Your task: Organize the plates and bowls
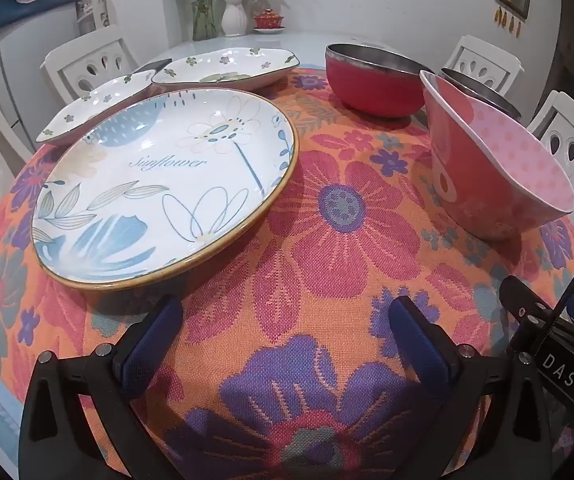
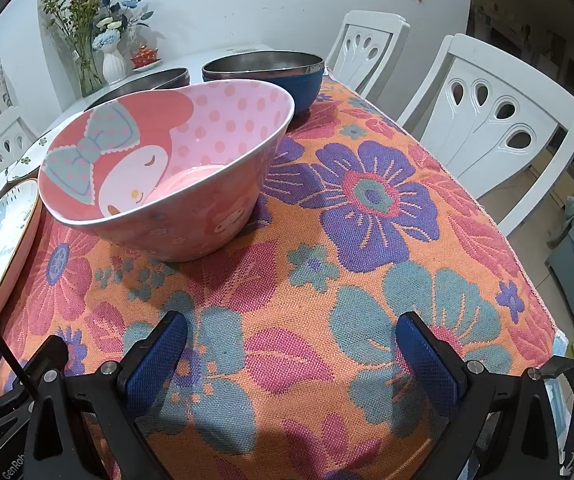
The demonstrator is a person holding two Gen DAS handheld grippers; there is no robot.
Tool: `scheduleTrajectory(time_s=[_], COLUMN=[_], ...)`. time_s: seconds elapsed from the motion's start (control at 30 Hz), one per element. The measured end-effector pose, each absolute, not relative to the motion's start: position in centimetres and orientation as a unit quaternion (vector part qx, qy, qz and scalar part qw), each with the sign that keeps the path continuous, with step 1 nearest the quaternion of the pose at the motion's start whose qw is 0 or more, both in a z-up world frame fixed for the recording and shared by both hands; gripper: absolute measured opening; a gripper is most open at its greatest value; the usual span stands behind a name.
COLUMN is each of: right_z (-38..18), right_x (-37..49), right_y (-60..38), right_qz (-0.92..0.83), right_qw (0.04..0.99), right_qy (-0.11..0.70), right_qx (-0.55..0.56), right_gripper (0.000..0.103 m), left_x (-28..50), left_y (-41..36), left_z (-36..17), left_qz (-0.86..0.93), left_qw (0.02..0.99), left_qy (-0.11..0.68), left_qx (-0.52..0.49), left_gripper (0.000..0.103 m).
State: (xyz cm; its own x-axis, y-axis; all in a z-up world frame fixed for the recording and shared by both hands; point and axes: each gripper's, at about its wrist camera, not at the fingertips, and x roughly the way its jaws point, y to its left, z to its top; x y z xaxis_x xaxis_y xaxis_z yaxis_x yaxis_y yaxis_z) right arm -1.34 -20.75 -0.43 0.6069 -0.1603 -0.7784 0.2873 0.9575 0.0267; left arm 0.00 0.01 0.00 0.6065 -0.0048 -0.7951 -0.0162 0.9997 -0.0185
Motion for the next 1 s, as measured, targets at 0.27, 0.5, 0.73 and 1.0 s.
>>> scheduleTrajectory(time_s=[0.27,0.5,0.73,1.0], right_z=[-0.4,-0.1,0.6,5.9], right_x=[-1.3,-1.3,-2.6,-6.1], right_y=[-20.7,-20.8,-20.3,-13.0], right_qz=[-0.125,-0.101,-0.067,-0.035], right_qw=[0.893,0.87,0.798,0.823], right_qy=[0.425,0.477,0.596,0.567], right_qx=[0.074,0.078,0.062,0.018], right_gripper=[0.103,0.103,0.103,0.103], left_x=[0.0,-0.1,-2.8,-5.9], left_y=[0.0,0.1,1.3,10.2], left_z=[0.0,0.3,2.6,10.5], left_qz=[0.004,-0.003,-0.006,0.068], left_qw=[0.896,0.881,0.843,0.872], left_qy=[0.444,0.473,0.537,0.486], left_qx=[-0.01,0.0,0.035,0.003], left_gripper=[0.103,0.103,0.102,0.102])
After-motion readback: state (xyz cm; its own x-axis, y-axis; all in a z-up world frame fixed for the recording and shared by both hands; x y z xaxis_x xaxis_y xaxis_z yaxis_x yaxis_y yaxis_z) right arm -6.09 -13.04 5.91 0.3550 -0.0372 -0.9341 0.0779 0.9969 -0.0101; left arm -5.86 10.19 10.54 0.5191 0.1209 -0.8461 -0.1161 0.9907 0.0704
